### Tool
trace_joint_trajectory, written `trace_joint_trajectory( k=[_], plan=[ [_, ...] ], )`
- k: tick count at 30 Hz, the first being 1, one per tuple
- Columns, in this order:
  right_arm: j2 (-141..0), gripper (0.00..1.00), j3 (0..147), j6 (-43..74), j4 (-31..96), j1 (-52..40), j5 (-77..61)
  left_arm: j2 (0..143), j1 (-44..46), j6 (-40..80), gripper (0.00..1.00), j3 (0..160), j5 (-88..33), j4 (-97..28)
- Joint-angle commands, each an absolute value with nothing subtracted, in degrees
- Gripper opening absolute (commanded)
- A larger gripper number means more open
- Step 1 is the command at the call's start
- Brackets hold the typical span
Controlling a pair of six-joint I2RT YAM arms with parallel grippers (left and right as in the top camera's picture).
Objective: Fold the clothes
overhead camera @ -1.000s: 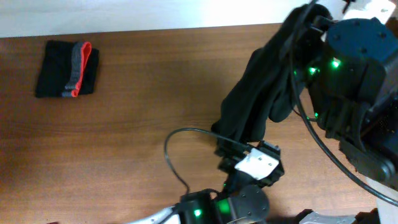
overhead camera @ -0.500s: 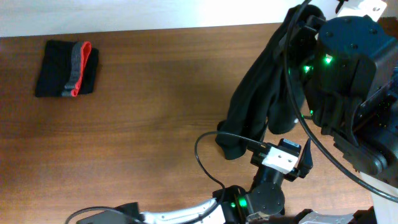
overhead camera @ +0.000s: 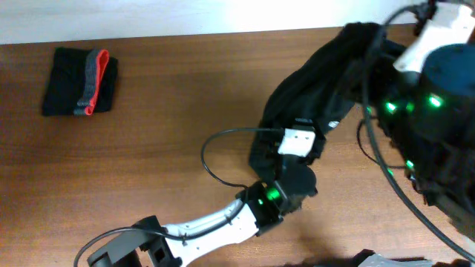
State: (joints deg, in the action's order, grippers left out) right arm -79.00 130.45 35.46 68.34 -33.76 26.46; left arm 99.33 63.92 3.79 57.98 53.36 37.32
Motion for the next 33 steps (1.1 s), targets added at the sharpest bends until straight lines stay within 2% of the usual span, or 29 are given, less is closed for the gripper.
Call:
trace_joint_trajectory(
  k=[1,9,20,25,31,32,33],
  plan=[
    [-77.82,0.04,131.39,36.95,68.2,-34.11,28.49,99.5,62.85,-0.67,0.89,58.28,56.97,37.5],
    [-78.46,0.04,131.37,36.95,70.39,-34.11,41.17,95.88,62.83,-13.67,0.89,58.28,73.56,37.67],
    [-83.4,0.04,131.37,36.95,70.74,-34.11,42.78,84.75,65.67,-13.76,0.89,58.28,74.02,35.57],
    [-85.03,0.04,131.37,36.97,70.17,-34.06,43.59,80.73,73.21,-8.03,0.89,58.28,66.76,25.89],
    [-86.54,0.04,131.37,36.95,69.65,-34.06,43.59,79.37,78.83,5.06,0.9,58.28,45.58,11.42],
    [-86.72,0.04,131.37,36.97,69.58,-34.06,43.59,79.37,78.83,6.79,0.91,58.28,41.6,9.93],
    [-87.0,0.04,131.37,36.97,69.45,-34.06,43.57,79.37,78.67,8.43,0.99,58.28,37.6,8.69]
  ],
)
